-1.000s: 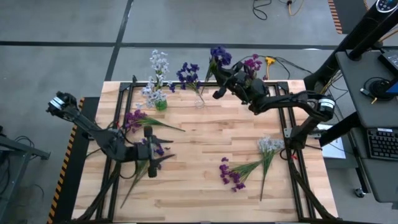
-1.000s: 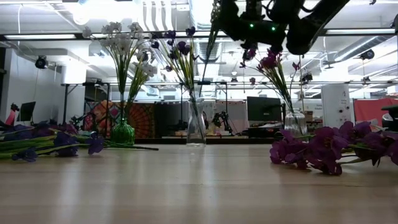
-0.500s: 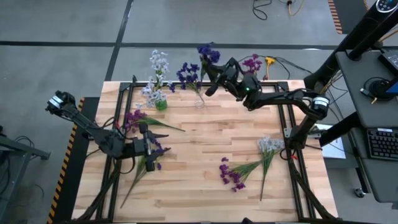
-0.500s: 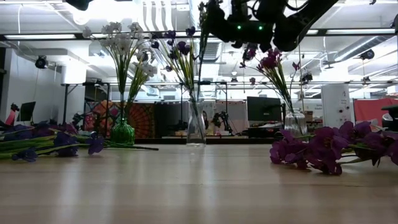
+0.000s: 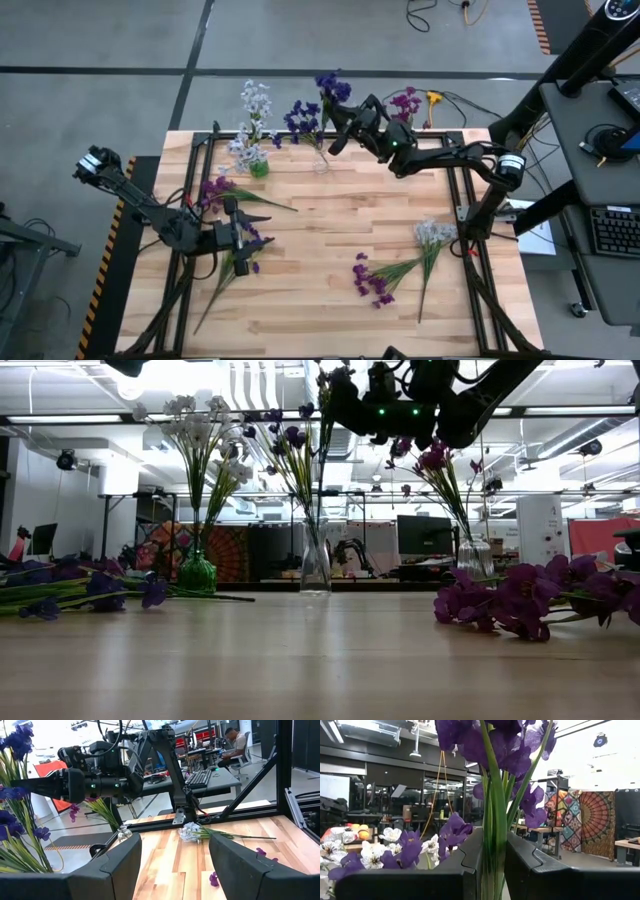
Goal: Sort flowers into vase by color
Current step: Put the right dark violet flowers into the left transparent vase
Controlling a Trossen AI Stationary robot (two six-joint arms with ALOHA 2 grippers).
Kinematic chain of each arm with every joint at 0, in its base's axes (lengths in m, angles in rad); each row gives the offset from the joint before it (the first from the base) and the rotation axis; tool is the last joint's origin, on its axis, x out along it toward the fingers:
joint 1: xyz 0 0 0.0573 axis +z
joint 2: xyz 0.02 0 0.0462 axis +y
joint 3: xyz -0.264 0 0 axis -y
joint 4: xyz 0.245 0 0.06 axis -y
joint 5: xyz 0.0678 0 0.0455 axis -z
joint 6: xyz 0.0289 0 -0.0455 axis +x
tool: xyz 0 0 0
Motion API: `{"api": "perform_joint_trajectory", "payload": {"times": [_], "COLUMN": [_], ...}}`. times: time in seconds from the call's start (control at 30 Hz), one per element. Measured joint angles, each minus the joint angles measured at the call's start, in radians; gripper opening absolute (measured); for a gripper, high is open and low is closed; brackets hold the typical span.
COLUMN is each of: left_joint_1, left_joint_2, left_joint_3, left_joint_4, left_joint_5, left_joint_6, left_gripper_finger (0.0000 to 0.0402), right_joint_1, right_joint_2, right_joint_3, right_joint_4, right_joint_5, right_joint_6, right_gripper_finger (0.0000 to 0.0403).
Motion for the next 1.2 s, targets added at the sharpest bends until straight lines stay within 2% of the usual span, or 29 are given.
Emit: {"api": "perform_joint_trajectory", "payload": {"times": [0.33, 0.7, 1.2], "left_joint_1": [0.000, 0.000, 0.000], "left_joint_2": [0.000, 0.000, 0.000], "left_joint_3": [-0.001, -0.001, -0.001], "left_joint_4": [0.000, 0.000, -0.008], "left_joint_5": [0.000, 0.000, 0.000], "left_joint_6": [0.001, 0.001, 0.001], "left_gripper_finger": [0.0215, 0.0215, 0.0215], "right_joint_1": [0.000, 0.000, 0.000], "right_joint_2": [0.000, 0.000, -0.069], "right_joint_3": [0.000, 0.000, -0.001], "right_joint_4": [-0.047, -0.087, -0.322], "right_joint_5": [0.000, 0.002, 0.002], "right_joint_6": [0.017, 0.048, 0.047], "right_gripper_finger": [0.0060, 0.0153, 0.0245]}}
